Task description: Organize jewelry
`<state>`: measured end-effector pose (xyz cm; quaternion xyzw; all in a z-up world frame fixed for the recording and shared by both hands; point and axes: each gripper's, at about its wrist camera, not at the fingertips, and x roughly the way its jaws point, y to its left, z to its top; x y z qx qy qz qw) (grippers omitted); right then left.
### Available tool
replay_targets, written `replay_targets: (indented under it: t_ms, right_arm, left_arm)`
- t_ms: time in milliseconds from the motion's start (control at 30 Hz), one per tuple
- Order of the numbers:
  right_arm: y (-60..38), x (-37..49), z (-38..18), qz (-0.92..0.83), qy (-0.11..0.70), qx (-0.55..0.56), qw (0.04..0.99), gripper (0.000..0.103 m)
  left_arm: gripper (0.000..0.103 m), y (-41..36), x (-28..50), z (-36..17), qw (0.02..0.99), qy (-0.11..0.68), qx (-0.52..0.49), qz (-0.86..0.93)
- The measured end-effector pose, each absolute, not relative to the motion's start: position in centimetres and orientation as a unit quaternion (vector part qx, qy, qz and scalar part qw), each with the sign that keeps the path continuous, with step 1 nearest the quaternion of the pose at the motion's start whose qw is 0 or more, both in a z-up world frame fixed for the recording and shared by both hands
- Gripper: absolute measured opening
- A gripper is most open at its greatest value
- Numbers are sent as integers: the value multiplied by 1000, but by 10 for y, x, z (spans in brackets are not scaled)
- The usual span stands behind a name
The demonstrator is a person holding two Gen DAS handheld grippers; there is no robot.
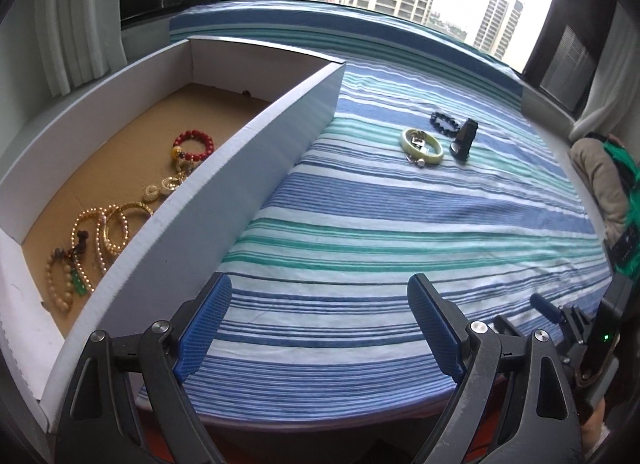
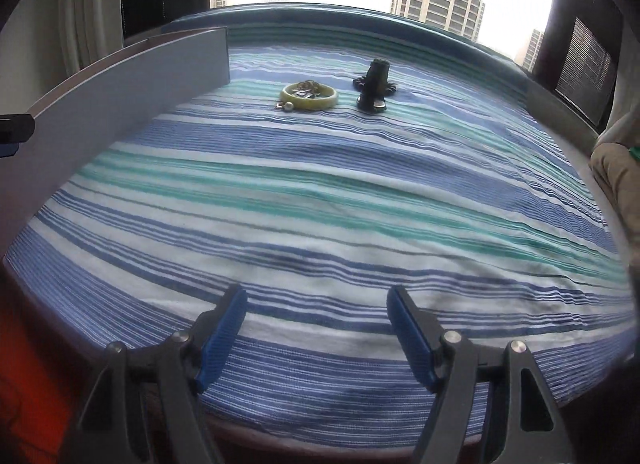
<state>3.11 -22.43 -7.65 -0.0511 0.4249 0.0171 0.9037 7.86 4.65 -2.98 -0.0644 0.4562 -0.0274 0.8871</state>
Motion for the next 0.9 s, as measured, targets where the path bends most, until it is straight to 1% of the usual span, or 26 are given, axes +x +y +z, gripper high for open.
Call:
replay_targets:
  t_ms: [467,900]
  right_arm:
    - [-219,22,-62,31,373,-62,925,74]
    - [-228,20,-67,23,380,-52,923,74]
  left_arm:
    - [91,33,81,-37,881,469,-55,-32]
    - [91,20,80,-45,874,483,-41,-42]
